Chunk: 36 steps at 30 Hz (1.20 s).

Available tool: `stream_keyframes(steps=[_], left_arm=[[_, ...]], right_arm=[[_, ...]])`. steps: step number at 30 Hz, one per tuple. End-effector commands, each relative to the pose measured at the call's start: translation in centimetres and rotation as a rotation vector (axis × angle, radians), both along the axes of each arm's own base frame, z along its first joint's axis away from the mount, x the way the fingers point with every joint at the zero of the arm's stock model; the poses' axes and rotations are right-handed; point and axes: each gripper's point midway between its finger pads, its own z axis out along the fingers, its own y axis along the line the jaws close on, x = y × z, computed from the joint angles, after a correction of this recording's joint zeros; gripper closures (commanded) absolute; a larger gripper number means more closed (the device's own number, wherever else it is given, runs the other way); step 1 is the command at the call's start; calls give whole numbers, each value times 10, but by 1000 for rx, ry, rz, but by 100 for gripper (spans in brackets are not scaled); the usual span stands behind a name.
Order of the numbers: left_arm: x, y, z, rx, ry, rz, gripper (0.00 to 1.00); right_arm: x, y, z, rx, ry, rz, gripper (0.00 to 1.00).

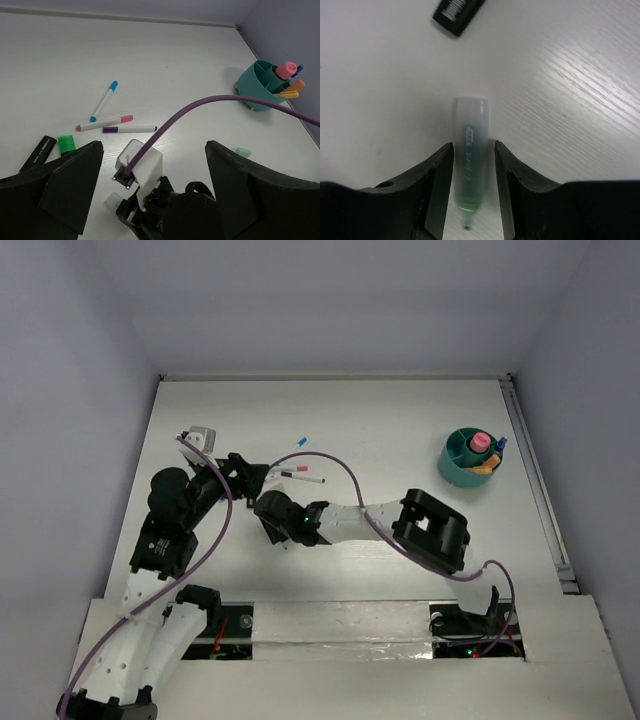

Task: Sort the stationery into containers
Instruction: Pick up the pen from the center of the board.

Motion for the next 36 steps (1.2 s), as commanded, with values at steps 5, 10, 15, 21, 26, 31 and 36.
stream_keyframes(steps=[5, 10, 15, 21, 26, 31, 36], left_arm=[[1, -3, 27, -24, -68, -16, 19], [3, -3, 24, -25, -58, -17, 19], [4, -5, 22, -24, -50, -23, 18], [3, -5, 23, -25, -55, -28, 18], [2, -6, 24, -28, -57, -34, 18], [2, -7, 22, -27, -51, -38, 18], [1, -6, 23, -28, -57, -37, 18]], right_arm=[[-6, -81, -7, -250, -161, 84, 36], [-15, -96, 0, -206, -196, 179, 8], [-27, -95, 49, -81, -155, 180, 6], [-85, -66, 66, 166, 111, 299, 19], [-73, -71, 37, 107, 126, 191, 9], [-19, -64, 29, 7, 29, 68, 9], [3, -53, 12, -98, 7, 56, 14]])
